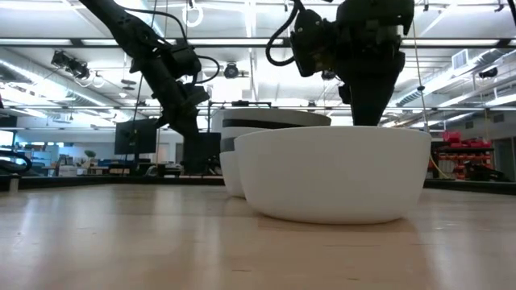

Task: Nest bowls inside each other
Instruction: Stack the white bowl on the stacked bowl

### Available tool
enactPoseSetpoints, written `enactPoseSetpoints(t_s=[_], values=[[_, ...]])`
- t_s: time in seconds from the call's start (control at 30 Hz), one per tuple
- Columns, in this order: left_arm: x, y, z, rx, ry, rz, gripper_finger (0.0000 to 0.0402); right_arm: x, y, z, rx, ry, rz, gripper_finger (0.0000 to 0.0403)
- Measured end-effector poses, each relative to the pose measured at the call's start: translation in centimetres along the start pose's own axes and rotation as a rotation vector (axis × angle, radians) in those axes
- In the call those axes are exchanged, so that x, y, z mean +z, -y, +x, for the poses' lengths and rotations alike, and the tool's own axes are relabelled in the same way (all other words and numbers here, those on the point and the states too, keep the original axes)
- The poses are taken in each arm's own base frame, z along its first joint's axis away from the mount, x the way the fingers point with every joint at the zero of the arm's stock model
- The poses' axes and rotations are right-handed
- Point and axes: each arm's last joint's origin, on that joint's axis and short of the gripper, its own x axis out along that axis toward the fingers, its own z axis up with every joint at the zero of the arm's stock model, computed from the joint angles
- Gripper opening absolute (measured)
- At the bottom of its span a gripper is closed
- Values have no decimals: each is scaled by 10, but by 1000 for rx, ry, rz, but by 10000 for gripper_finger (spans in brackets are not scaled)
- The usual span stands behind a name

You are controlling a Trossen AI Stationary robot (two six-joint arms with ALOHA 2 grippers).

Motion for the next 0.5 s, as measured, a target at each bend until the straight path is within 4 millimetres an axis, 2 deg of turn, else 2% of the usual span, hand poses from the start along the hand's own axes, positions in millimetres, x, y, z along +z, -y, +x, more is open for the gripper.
enactPoseSetpoints(t_s=[0.23,0.5], values=[[0,0,0,0,0,0,32,3,9,2,-9,-6,4,91],[0,0,0,0,0,0,21,6,17,2,-22,-19,19,91]])
